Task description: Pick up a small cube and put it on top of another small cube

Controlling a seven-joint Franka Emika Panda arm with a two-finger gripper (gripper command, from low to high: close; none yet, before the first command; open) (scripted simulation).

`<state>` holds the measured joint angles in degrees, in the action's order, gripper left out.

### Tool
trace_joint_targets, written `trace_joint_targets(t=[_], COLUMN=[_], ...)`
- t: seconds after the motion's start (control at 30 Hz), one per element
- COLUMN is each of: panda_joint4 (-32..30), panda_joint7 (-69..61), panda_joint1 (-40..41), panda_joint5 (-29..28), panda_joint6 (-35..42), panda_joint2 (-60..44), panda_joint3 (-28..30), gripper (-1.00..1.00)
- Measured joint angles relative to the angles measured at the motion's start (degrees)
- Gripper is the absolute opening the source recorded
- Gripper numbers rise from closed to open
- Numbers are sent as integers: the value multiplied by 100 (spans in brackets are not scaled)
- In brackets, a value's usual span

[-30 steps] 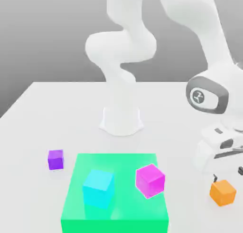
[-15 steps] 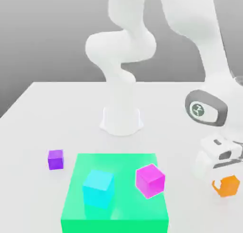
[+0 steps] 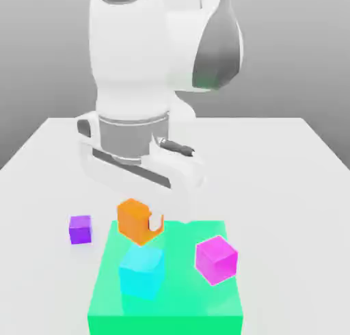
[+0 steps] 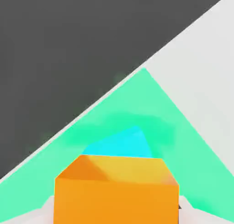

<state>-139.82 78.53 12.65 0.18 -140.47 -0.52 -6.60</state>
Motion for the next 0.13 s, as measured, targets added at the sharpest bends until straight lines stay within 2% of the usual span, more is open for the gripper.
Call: trace_joint_targets(t=[0.03,0.13], panda_joint4=[-40,-40], panda_joint7=[18,18], panda_joint1=[8,9], panda_joint5=[-22,-21], panda_joint6=[-131,-131], panda_joint2=[-95,-95], panda_joint3=[-8,-8], gripper=[100,100])
